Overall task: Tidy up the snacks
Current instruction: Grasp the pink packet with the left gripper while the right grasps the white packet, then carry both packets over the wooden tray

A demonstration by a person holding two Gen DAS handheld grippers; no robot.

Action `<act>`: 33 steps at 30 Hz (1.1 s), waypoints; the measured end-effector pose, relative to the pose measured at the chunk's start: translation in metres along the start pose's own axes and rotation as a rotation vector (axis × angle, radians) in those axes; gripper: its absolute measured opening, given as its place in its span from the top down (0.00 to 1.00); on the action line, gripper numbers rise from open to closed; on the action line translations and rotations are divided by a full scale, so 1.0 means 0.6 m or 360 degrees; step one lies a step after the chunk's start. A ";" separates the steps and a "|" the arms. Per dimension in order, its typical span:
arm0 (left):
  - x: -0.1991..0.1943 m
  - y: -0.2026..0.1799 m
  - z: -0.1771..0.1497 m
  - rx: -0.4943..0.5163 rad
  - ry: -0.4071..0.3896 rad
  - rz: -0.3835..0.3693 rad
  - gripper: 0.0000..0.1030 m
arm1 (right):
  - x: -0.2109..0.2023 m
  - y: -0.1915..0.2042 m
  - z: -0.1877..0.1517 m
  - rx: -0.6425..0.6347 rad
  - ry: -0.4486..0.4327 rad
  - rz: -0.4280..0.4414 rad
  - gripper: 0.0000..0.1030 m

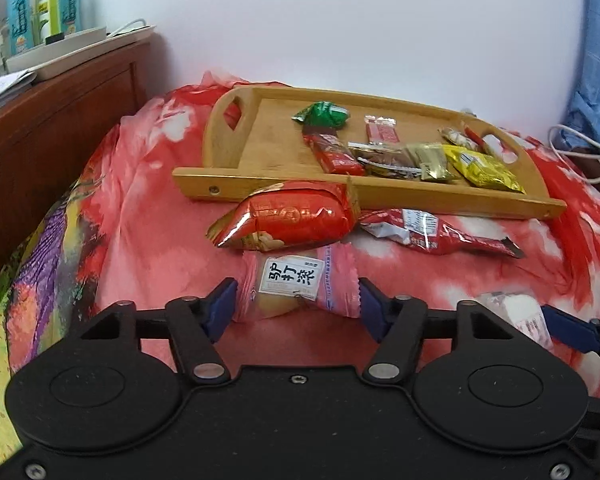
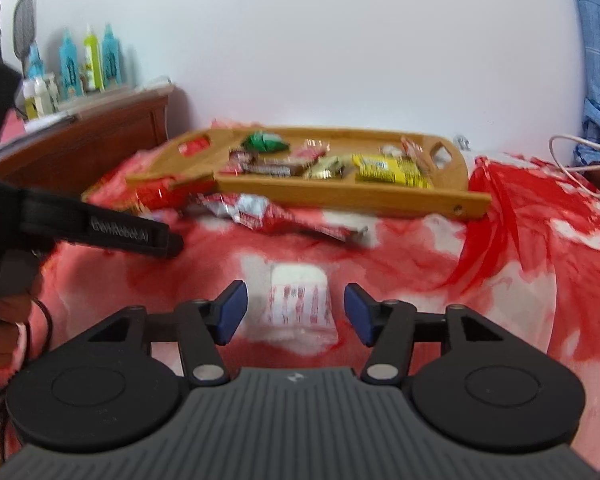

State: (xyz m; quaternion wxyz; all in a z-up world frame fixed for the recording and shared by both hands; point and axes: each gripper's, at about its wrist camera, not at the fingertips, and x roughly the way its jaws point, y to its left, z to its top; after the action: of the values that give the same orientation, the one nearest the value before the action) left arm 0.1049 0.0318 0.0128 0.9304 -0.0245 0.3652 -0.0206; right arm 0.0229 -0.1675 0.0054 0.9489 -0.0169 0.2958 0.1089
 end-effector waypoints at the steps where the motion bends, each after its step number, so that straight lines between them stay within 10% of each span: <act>1: -0.002 -0.001 -0.001 -0.0003 -0.0005 -0.0007 0.43 | 0.001 0.005 0.000 -0.0034 0.0004 0.0001 0.37; 4: -0.013 -0.013 -0.006 0.0042 -0.0045 0.0005 0.50 | -0.003 0.010 0.002 -0.0051 0.0001 0.0019 0.59; 11: -0.043 -0.039 -0.010 0.0075 -0.0085 -0.0045 0.59 | -0.022 0.004 0.012 -0.0015 -0.0069 0.0043 0.60; 12: -0.049 -0.043 -0.010 0.0082 -0.0100 -0.0068 0.75 | -0.025 0.003 0.014 -0.0010 -0.0089 0.0043 0.60; 33: -0.097 -0.055 -0.043 0.0184 -0.0218 -0.0159 0.78 | -0.050 -0.024 0.032 0.0106 -0.0216 0.0023 0.60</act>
State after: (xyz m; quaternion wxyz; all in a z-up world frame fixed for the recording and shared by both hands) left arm 0.0441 0.0015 0.0352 0.9509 0.0097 0.2971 -0.0863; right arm 0.0128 -0.1853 0.0375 0.9660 0.0243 0.2343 0.1066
